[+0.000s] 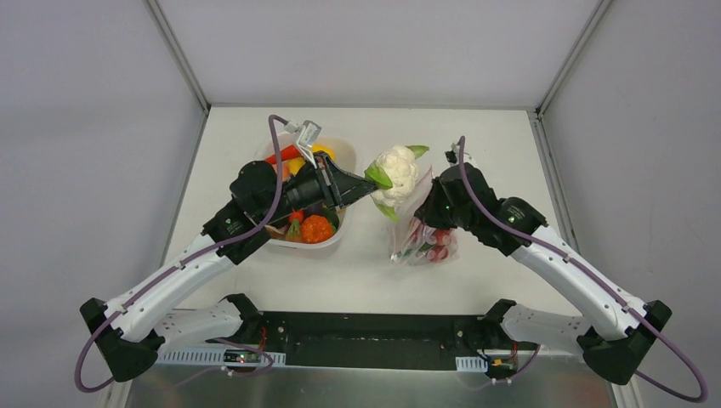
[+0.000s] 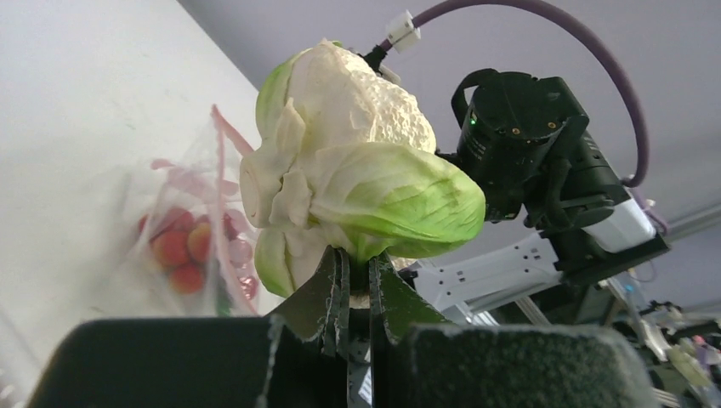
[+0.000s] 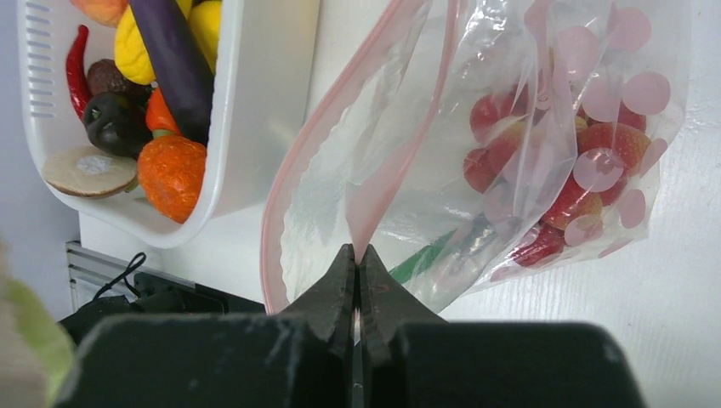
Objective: Place the food in the zip-top bag and seal the zipper
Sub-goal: Adjust the zipper food storage bag at the center of the board.
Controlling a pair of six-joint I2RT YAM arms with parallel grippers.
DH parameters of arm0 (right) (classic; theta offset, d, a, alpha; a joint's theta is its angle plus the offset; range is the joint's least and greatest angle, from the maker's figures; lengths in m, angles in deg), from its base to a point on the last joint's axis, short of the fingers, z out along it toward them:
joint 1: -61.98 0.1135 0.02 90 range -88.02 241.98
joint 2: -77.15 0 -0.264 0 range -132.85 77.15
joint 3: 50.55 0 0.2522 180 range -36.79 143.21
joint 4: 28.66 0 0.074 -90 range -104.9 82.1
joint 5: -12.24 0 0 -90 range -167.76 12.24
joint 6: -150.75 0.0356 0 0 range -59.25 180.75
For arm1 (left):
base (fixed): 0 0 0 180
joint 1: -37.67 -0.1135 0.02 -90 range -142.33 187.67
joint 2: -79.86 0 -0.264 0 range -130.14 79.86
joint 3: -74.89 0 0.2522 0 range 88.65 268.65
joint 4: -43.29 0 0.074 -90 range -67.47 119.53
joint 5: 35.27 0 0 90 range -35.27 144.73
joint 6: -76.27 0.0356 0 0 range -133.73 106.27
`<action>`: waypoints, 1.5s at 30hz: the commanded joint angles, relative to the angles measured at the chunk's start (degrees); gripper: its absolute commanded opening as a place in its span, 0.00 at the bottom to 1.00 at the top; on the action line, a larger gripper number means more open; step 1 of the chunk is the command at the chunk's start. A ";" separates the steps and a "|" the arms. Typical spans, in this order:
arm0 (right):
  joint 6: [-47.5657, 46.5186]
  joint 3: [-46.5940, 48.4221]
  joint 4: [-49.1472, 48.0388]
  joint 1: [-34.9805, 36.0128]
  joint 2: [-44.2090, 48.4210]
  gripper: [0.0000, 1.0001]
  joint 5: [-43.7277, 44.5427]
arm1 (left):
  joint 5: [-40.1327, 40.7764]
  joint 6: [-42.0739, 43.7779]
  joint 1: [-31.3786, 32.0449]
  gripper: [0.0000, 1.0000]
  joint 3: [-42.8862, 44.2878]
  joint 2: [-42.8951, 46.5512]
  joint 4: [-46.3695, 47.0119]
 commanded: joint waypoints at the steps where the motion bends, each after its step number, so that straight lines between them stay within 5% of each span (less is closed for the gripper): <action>1: 1.63 0.09 -4.91 0.06 3.58 0.00 2.59 | -2.72 -6.61 1.59 0.00 -4.01 -1.03 12.66; 9: 3.74 -1.40 -11.35 0.00 5.82 0.00 -0.83 | -1.90 -9.23 3.39 0.00 -9.21 -5.02 21.52; 19: 3.68 -1.63 -11.96 -0.01 7.37 0.00 -1.62 | 8.23 2.36 3.54 0.00 -8.90 -3.16 4.07; 34: -2.32 -1.37 -14.01 -0.04 9.24 0.02 -9.89 | 14.61 9.58 3.89 0.00 -5.08 -4.62 -8.86; 45: -2.69 -1.45 -14.07 -0.02 5.97 0.03 -9.94 | 6.40 9.47 5.55 0.00 0.94 -4.98 -9.00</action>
